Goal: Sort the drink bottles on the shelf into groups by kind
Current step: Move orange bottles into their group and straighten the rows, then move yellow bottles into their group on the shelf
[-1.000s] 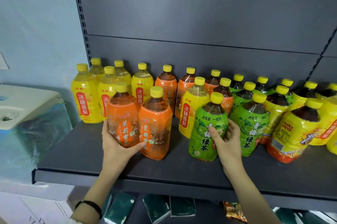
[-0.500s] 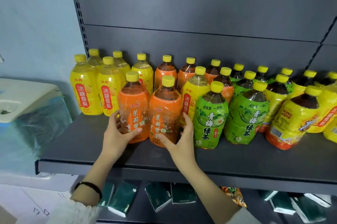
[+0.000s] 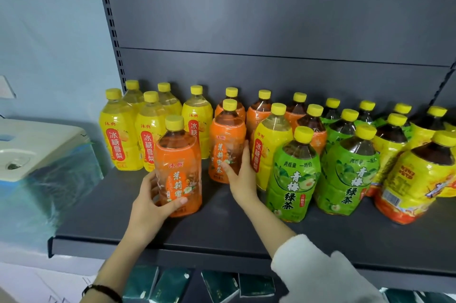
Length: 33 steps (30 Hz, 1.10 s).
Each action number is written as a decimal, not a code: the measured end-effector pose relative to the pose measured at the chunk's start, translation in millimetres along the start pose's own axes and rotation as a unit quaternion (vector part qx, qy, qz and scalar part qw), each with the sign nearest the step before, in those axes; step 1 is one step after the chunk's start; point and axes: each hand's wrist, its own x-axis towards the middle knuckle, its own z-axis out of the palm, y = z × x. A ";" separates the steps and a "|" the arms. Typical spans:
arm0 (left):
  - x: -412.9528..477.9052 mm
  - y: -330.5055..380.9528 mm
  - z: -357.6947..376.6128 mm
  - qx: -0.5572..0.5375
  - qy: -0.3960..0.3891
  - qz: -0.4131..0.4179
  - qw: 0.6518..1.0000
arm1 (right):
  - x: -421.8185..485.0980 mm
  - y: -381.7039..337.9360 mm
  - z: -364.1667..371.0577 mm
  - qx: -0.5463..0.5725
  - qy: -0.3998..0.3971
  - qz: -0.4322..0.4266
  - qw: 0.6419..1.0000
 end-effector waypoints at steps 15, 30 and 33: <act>14.6 5.4 28.3 -0.033 -0.043 -0.020 0.998 | -57.2 1.2 -42.9 0.080 0.016 -0.044 0.996; 22.1 12.5 88.6 -0.037 -0.139 -0.012 0.990 | -64.8 34.8 -117.2 0.042 0.142 0.026 0.989; 18.5 13.2 92.4 -0.024 -0.120 -0.021 0.992 | -59.6 30.0 -116.2 0.062 0.137 0.027 0.988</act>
